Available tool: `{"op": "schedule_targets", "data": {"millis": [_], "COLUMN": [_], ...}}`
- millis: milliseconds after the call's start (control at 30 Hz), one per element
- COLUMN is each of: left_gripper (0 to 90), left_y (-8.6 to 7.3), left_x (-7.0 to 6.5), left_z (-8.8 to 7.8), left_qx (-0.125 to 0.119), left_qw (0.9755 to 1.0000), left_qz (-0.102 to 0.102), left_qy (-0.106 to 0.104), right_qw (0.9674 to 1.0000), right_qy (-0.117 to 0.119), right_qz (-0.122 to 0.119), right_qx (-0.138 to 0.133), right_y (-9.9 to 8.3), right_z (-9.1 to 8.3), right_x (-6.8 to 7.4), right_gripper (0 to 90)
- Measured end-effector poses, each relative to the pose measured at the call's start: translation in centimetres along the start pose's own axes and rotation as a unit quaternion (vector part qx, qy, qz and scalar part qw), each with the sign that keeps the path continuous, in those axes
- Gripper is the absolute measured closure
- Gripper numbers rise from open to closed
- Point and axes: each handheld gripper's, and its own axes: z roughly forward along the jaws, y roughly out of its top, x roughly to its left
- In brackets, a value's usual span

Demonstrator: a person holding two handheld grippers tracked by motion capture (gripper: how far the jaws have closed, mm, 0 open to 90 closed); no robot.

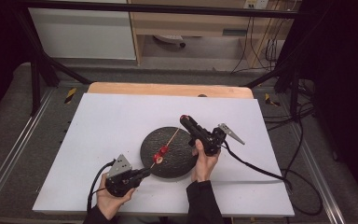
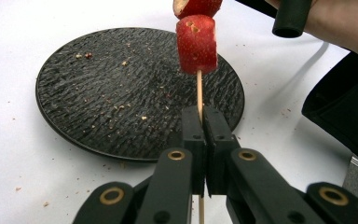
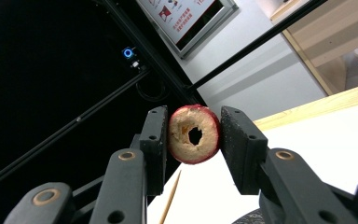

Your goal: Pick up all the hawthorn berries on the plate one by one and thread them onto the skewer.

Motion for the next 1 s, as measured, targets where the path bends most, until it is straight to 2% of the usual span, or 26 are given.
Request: {"op": "schedule_targets", "data": {"millis": [500, 1000], "left_gripper": [88.2, 88.2], "left_y": [0.2, 1.3], "left_x": [-0.2, -1.0], "left_z": [0.3, 1.3], "left_qx": [-0.003, -0.032], "left_qw": [1.0000, 0.9991], "left_qz": [-0.003, -0.029], "left_qy": [0.000, 0.003], "right_qw": [0.9999, 0.9997], "right_qy": [0.009, 0.020], "right_qz": [0.006, 0.016], "right_qx": [0.000, -0.006], "right_y": [-0.3, -0.4], "right_z": [-0.1, -0.2], "right_x": [0.1, 0.2], "right_gripper": [63.2, 63.3]}}
